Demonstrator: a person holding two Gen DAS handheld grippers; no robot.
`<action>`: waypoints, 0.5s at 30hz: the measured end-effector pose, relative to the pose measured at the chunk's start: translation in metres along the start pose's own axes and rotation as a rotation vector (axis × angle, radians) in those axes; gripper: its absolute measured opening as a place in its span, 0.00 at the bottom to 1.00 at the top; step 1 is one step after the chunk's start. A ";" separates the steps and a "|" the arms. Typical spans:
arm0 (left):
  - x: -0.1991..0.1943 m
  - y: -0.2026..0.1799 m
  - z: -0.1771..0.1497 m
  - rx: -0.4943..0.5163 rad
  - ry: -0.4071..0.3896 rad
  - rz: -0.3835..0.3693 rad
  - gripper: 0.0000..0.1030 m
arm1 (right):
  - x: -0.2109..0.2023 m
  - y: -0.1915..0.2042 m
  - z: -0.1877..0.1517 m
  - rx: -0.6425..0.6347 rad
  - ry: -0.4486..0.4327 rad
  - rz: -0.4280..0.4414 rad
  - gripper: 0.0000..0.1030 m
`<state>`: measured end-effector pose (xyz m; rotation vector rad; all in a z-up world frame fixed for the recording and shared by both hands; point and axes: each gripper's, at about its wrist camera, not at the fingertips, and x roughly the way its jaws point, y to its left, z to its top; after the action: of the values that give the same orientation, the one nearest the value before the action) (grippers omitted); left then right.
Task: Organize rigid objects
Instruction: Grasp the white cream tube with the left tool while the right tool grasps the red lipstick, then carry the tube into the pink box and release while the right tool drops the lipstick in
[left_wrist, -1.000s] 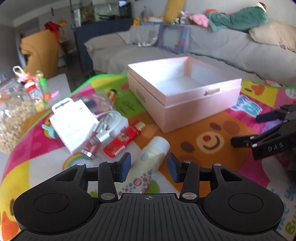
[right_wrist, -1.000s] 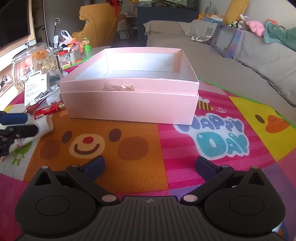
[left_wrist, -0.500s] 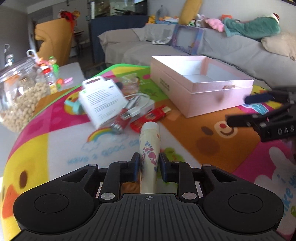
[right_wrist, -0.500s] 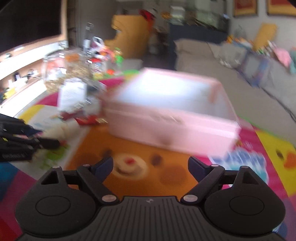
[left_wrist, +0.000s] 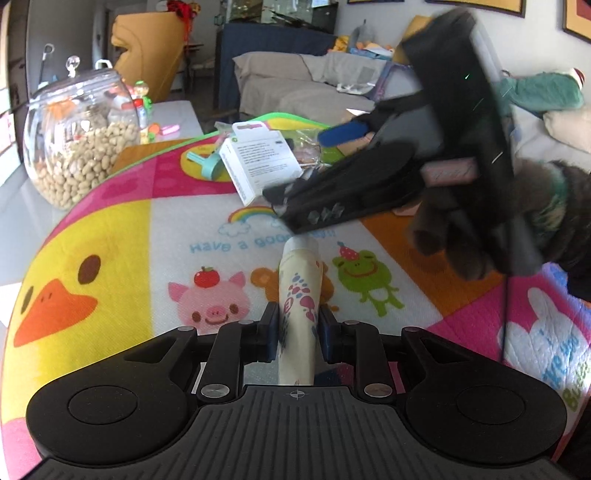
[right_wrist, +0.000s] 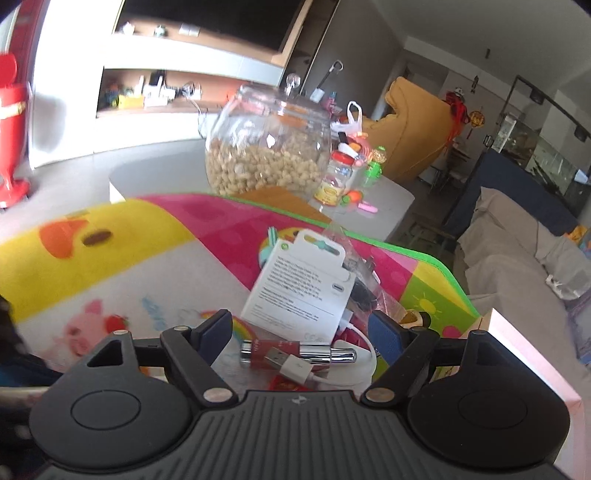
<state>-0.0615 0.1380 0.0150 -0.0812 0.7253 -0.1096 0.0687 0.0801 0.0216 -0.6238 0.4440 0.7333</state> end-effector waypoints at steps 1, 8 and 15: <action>0.000 0.001 0.000 -0.006 0.001 -0.004 0.25 | 0.008 0.003 -0.003 -0.017 0.023 0.002 0.79; -0.001 0.003 -0.003 -0.027 -0.036 -0.017 0.25 | 0.014 -0.010 -0.010 0.074 0.052 0.038 0.76; -0.013 -0.002 -0.001 0.008 -0.099 -0.015 0.24 | -0.055 -0.016 -0.006 0.101 -0.116 0.069 0.76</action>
<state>-0.0721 0.1379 0.0227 -0.0838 0.6253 -0.1225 0.0432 0.0401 0.0544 -0.4708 0.3948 0.8034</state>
